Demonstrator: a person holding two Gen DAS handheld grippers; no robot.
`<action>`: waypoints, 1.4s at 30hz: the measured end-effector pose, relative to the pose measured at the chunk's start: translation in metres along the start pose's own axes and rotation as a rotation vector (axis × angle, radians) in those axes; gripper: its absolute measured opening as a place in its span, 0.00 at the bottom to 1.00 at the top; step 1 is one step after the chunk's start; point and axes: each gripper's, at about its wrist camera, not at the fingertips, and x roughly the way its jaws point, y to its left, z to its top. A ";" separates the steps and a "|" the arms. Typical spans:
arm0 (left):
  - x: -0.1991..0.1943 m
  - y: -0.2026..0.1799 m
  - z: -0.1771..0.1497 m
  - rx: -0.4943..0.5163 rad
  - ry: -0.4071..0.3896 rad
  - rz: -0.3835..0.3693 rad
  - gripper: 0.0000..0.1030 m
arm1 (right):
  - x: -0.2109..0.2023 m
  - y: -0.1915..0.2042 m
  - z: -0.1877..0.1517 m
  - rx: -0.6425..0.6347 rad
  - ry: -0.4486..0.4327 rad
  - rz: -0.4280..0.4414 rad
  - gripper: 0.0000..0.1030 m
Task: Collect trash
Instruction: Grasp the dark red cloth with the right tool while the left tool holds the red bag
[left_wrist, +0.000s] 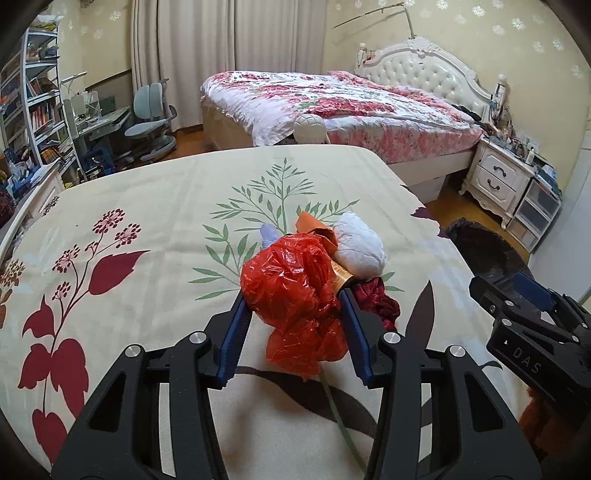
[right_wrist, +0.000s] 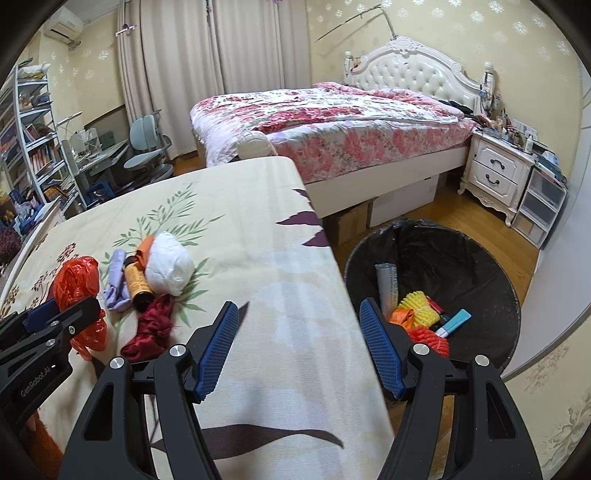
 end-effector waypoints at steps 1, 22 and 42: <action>-0.002 0.004 -0.001 -0.002 0.001 0.003 0.46 | 0.000 0.005 0.000 -0.008 0.000 0.005 0.65; -0.004 0.074 -0.024 -0.066 0.054 0.067 0.46 | 0.030 0.094 -0.013 -0.156 0.125 0.114 0.45; -0.006 0.039 -0.016 -0.036 0.018 -0.019 0.45 | 0.001 0.041 -0.008 -0.073 0.071 0.070 0.30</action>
